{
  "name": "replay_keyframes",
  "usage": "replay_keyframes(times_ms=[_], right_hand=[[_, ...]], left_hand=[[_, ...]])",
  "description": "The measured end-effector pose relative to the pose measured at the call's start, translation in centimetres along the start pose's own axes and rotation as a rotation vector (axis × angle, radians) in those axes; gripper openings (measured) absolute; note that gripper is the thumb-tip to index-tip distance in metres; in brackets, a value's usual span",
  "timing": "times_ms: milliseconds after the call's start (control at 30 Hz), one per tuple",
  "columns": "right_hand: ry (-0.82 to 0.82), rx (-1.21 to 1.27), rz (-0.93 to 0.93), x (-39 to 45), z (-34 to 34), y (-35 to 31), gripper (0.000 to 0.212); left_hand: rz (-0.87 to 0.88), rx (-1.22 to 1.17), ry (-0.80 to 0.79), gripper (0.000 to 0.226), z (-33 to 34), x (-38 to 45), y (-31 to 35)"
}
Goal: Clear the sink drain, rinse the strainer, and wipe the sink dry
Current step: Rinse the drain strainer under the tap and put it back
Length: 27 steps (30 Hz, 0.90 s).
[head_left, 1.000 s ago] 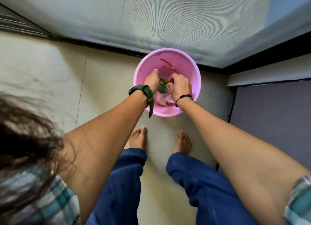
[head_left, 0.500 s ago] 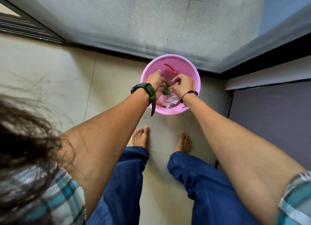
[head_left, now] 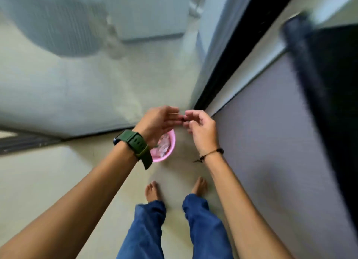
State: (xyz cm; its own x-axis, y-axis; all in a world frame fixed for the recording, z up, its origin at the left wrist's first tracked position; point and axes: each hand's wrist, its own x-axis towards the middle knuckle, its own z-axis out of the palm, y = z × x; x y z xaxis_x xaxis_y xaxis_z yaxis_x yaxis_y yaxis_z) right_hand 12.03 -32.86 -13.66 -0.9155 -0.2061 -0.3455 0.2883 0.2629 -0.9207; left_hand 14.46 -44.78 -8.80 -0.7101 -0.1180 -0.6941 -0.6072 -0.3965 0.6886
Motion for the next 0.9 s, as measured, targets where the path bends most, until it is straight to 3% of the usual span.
replay_keyframes(times_ms=[167, 333, 567, 900], right_hand=[[0.252, 0.065, -0.236, -5.3, -12.4, -12.9, 0.038], [0.409, 0.193, -0.343, -9.9, -23.8, -18.6, 0.041], [0.73, 0.244, -0.315, -14.7, -35.4, -16.3, 0.038], [1.161, 0.133, 0.051, -22.7, -40.9, -9.4, 0.037]], left_hand=[[0.15, 0.154, -0.299, 0.028, 11.7, -7.6, 8.7], [0.297, 0.302, -0.528, 0.025, 23.6, -12.4, 12.4], [0.252, 0.469, -0.756, 0.024, 37.1, -14.2, 9.3], [-0.024, 0.75, -1.124, 0.023, 46.4, -14.3, 0.4]])
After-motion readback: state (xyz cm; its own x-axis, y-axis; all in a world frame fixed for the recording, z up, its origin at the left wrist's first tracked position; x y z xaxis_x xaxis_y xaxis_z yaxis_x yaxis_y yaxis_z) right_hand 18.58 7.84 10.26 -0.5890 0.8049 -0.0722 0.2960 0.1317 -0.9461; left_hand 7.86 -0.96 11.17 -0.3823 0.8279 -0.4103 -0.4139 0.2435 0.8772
